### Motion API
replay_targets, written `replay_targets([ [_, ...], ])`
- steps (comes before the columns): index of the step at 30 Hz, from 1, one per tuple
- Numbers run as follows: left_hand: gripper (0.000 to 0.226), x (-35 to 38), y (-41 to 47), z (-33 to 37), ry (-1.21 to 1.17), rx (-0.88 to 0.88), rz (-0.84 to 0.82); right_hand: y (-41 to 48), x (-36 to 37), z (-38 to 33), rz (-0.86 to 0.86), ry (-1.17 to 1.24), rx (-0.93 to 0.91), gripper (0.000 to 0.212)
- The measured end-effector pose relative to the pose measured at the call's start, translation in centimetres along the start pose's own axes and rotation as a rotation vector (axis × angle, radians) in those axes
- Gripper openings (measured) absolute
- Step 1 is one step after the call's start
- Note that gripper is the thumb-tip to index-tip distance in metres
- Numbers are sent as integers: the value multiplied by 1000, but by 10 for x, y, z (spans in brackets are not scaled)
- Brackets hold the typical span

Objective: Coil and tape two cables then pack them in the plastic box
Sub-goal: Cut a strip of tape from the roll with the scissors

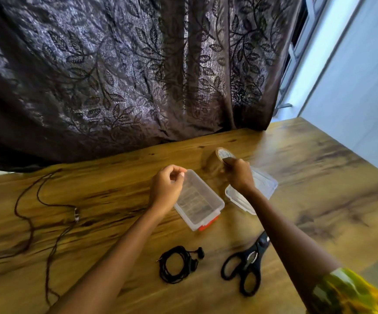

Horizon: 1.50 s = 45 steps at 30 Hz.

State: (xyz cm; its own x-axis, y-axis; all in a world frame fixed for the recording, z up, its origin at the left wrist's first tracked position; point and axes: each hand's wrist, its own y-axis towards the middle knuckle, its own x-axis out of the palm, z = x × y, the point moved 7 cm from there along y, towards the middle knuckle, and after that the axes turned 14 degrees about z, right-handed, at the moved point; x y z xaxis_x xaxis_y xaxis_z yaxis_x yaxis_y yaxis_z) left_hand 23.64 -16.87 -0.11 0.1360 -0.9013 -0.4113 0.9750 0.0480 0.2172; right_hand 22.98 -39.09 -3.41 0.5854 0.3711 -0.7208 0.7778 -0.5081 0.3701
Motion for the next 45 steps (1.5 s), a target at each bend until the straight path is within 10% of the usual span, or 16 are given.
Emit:
replay_targets([
  [10,84,-8,-33,34,-287,-4,-376,-75,-75,-73,59,847,245,26],
  [15,80,-31,-58,57,-524,-9,-500,-124,-93,-104,-20,1017,249,24],
  [25,58,-75,-105,52,-528,-3,-518,-187,-131,-143,200,428,-260,31],
  [45,54,-69,-139,73,-373,111,-633,-168,-174,-146,105,191,-256,4],
])
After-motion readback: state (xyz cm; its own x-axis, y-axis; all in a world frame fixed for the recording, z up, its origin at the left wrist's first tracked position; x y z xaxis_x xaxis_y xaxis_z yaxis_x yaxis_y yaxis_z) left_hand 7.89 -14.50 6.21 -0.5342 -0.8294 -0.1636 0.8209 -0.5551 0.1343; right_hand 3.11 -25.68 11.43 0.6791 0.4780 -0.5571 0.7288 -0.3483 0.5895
